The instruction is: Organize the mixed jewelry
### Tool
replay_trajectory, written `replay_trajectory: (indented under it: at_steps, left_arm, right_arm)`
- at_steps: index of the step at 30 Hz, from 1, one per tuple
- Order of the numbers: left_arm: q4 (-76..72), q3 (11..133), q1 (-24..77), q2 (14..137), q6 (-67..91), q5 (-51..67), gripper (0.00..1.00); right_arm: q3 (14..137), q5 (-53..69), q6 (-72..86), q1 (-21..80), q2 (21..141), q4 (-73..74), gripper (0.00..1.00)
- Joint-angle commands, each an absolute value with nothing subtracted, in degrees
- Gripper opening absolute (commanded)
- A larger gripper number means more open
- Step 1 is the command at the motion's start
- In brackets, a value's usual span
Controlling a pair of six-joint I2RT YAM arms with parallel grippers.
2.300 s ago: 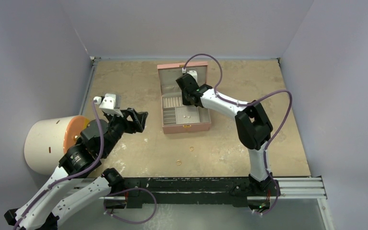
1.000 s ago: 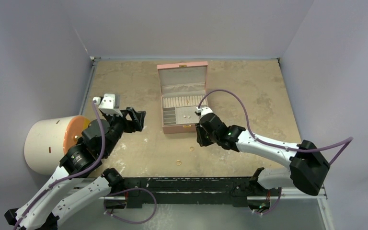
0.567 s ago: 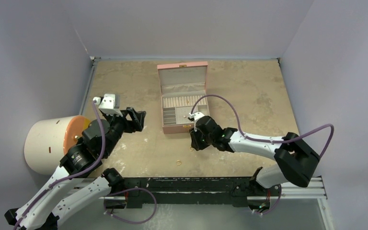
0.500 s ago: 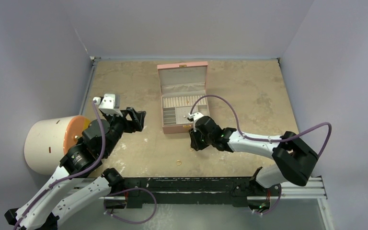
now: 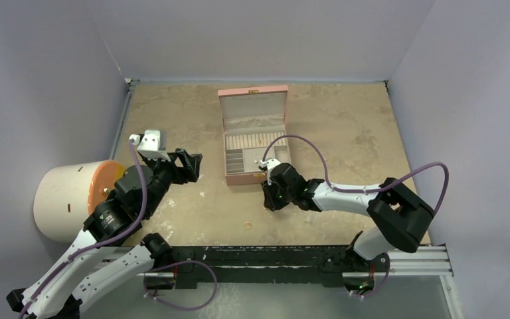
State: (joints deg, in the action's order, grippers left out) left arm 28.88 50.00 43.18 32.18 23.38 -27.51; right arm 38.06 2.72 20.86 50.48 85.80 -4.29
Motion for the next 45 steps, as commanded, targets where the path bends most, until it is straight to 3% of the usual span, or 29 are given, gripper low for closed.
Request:
replay_trajectory:
  at_steps: [1, 17, 34, 38, 45]
  left_arm:
    - [27.9, 50.3, 43.0, 32.4, 23.3, -28.4, 0.72]
    - [28.0, 50.4, 43.1, 31.9, 23.2, -28.4, 0.72]
    - [27.9, 50.5, 43.0, 31.6, 23.3, -27.0, 0.72]
    - [27.8, 50.5, 43.0, 31.5, 23.7, -26.8, 0.72]
    - [28.3, 50.2, 43.0, 31.2, 26.5, -24.9, 0.72]
  right_arm:
    - [37.4, 3.9, 19.4, 50.3, 86.3, -5.3, 0.25]
    - [37.5, -3.8, 18.4, 51.3, 86.7, -1.8, 0.14]
    - [40.6, -12.9, 20.0, 58.7, 89.6, 3.9, 0.13]
    - [41.5, -14.3, 21.1, 60.0, 90.4, 5.3, 0.00]
    - [42.3, -14.6, 23.3, 60.8, 87.9, 6.5, 0.00]
